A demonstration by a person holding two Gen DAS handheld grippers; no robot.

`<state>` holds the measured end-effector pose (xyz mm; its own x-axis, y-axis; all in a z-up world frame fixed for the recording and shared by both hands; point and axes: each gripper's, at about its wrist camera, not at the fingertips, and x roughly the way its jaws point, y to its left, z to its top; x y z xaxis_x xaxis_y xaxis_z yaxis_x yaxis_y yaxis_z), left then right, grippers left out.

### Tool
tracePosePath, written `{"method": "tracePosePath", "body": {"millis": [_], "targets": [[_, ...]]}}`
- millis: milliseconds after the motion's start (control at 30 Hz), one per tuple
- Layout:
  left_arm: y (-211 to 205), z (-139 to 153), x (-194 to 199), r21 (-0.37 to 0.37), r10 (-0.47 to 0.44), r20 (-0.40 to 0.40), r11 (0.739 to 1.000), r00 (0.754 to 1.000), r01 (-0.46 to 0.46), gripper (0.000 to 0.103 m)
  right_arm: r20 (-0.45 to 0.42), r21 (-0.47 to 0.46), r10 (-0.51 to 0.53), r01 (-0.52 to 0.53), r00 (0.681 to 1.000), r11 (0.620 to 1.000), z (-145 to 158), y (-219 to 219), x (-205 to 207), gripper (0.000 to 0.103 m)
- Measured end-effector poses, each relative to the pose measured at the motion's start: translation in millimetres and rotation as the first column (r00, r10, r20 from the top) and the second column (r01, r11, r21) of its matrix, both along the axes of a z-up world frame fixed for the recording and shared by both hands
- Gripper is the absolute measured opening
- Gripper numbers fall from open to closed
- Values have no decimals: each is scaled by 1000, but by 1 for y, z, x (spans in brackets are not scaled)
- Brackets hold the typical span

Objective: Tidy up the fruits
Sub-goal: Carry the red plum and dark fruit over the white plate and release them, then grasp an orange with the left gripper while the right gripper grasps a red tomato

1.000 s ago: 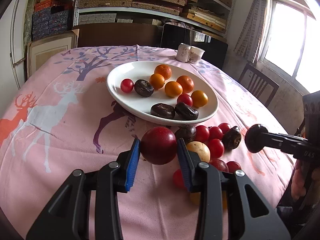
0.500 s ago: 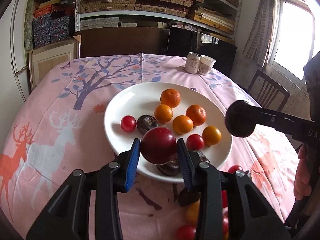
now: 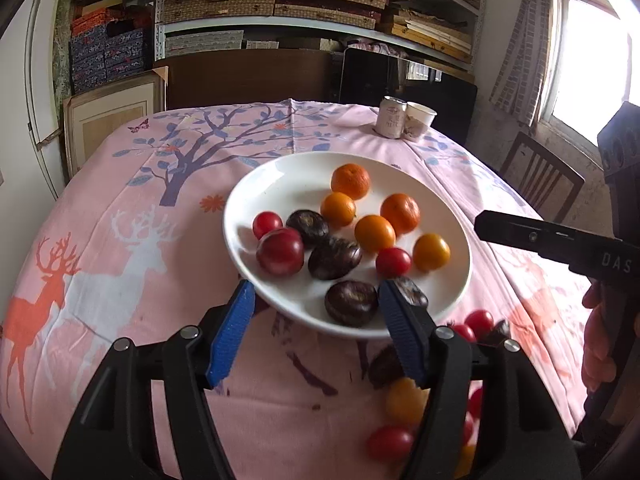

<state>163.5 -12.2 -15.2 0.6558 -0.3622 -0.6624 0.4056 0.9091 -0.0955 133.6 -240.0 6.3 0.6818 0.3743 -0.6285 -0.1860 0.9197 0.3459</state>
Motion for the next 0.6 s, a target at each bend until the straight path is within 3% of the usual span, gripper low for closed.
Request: {"method": "tracePosePath", "body": {"millis": [167,367,433,500,600], "targets": [[5,-18,-66,46,-96,-12,994,995,96,65,1,-27,-16,16,1000,1000,-22,-12,-59,44],[-5,-44,-121,112,-161,-5,981,987,160,64,-22,25,-68,69,997,997,-50,-30,-100,44],[-7,-54,-116,133,-131,-36,982,991,135,52,-30,29,-75,76,997,997,-58,-32,-106,44],[-6,-60,-108,101,-124,-83,986,989,132,43,-37,15,-87,87,996,996,-66,-32,-109,44],[-17,-62,-109,120,-139,-63,982,988,146,35,-44,14,-85,86,995,996,-74,-31,-113,44]]}}
